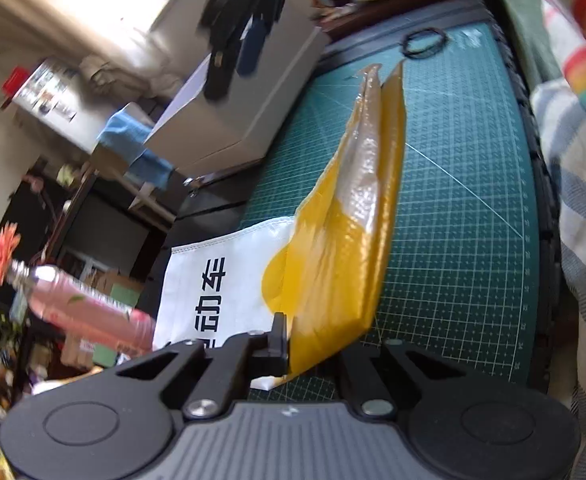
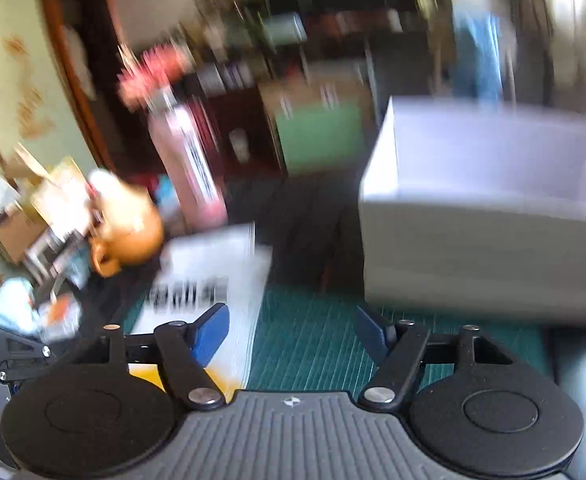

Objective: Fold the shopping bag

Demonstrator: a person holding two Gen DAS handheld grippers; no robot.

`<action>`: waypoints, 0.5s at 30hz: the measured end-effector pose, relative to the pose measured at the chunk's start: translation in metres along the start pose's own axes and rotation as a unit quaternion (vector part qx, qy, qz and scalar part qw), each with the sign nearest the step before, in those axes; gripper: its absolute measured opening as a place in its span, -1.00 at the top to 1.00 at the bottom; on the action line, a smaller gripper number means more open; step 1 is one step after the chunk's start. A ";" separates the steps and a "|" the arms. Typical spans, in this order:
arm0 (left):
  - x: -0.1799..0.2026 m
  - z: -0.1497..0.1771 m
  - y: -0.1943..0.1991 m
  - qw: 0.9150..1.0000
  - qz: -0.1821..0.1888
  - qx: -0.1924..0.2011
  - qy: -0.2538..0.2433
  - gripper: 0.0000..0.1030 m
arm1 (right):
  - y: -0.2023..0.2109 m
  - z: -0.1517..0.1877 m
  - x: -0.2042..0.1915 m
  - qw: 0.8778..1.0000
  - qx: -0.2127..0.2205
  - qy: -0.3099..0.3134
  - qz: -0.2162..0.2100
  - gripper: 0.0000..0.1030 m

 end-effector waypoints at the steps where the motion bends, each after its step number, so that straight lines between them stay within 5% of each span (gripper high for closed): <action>1: -0.001 0.002 0.001 1.000 -0.003 0.001 0.012 0.92 | 0.003 0.000 -0.003 0.999 0.010 0.034 -0.008 -0.77; 4: -0.003 0.008 0.005 0.999 -0.009 0.002 0.042 0.92 | 0.007 0.008 -0.017 0.984 0.024 0.177 0.005 -0.79; 7: -0.005 0.010 0.004 0.999 -0.009 0.004 0.047 0.92 | 0.004 0.024 -0.027 0.953 0.017 0.301 0.027 -0.78; 12: -0.008 0.011 0.007 0.998 -0.009 0.010 0.059 0.92 | -0.012 0.077 -0.033 0.861 -0.061 0.505 0.025 -0.28; 15: -0.008 0.011 0.008 0.998 -0.008 0.012 0.063 0.92 | -0.016 0.098 -0.044 0.830 -0.065 0.554 -0.006 -0.21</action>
Point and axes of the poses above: each gripper's, at about its wrist camera, not at the fingertips, and y roughly against the way its jaws point, x to its right, z to its underside, the point moved 3 cm from there along -y, roughly the way its jaws point, and after that the axes turned 15 degrees about -y, right-handed, at the moved point
